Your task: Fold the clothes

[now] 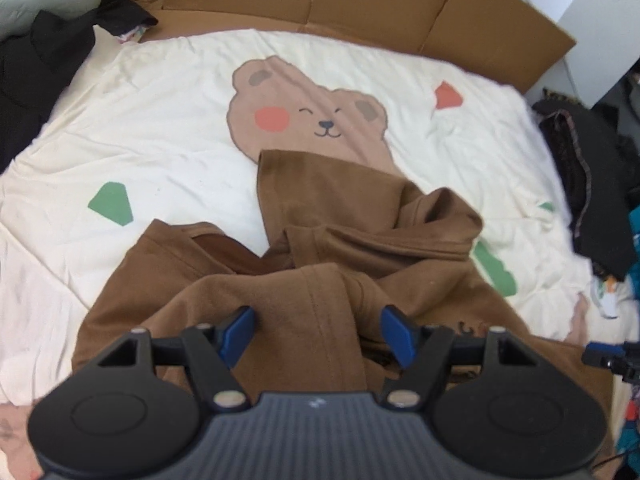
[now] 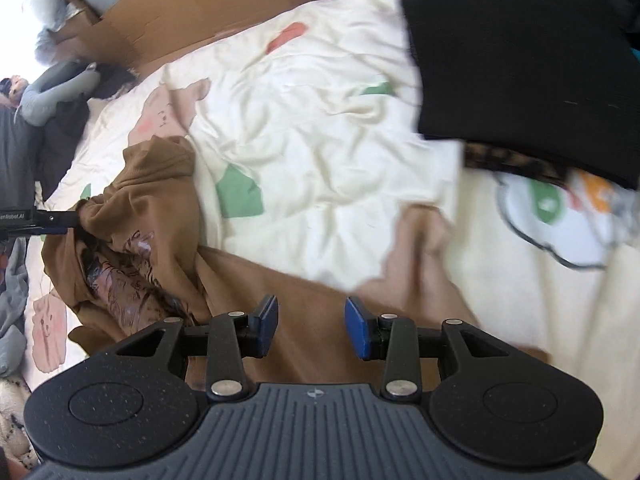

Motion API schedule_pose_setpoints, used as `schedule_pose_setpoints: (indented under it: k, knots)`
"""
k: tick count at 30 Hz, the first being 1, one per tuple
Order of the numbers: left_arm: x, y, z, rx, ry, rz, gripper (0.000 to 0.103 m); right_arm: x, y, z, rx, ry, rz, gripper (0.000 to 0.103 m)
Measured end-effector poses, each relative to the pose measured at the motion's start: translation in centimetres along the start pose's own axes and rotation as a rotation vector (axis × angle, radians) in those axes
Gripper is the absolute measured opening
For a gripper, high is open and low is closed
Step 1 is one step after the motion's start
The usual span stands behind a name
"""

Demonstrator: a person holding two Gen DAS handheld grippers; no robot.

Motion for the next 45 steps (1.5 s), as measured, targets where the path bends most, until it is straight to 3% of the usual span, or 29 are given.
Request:
schedule_pose_setpoints:
  k: [7, 10, 13, 16, 27, 33, 37, 39, 41, 45]
  knots:
    - [-0.3, -2.1, -0.6, 0.108, -0.019, -0.071, 0.066, 2.2, -2.4, -3.2, 0.020, 0.119, 0.030, 0.044]
    - [-0.8, -2.6, -1.4, 0.125, -0.002, -0.087, 0.047, 2.5, -3.3, -3.4, 0.020, 0.126, 0.019, 0.044]
    - [-1.7, -2.4, -2.7, 0.105, 0.042, -0.090, 0.014, 2.5, -4.1, -3.9, 0.025, 0.158, 0.000, 0.044]
    - [-2.7, -1.4, -4.4, 0.087, 0.096, -0.090, 0.007, 2.6, -4.7, -4.4, 0.022, 0.197, -0.015, 0.044]
    - [-7.5, 4.1, -11.5, 0.187, 0.205, -0.089, 0.005, 3.2, -6.1, -5.5, 0.020, 0.267, -0.049, 0.044]
    - [-10.0, 4.8, -14.0, 0.211, 0.239, -0.125, 0.005, 2.9, -6.4, -6.0, 0.018, 0.306, -0.088, 0.043]
    - [-11.7, 5.1, -15.1, 0.227, 0.258, -0.152, 0.004, 2.7, -6.7, -6.6, -0.001, 0.360, -0.106, 0.028]
    - [-12.6, 5.3, -15.7, 0.234, 0.267, -0.165, 0.004, 2.7, -6.8, -6.8, -0.019, 0.385, -0.112, 0.010]
    - [-13.5, 5.4, -16.2, 0.242, 0.277, -0.178, 0.004, 2.7, -6.8, -6.9, -0.042, 0.409, -0.114, 0.001]
    - [-15.2, 5.7, -17.4, 0.258, 0.296, -0.205, 0.003, 2.7, -6.2, -6.8, -0.067, 0.416, -0.101, 0.000]
Point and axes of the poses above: each gripper's, at about its wrist camera, not at the fingertips, and y roughly against the way its jaws point, z to its right, x to its top, the point moved 5 cm from there along -y, roughly the way its jaws point, and after that the axes turned 10 degrees about -z, right-handed, at the moved point
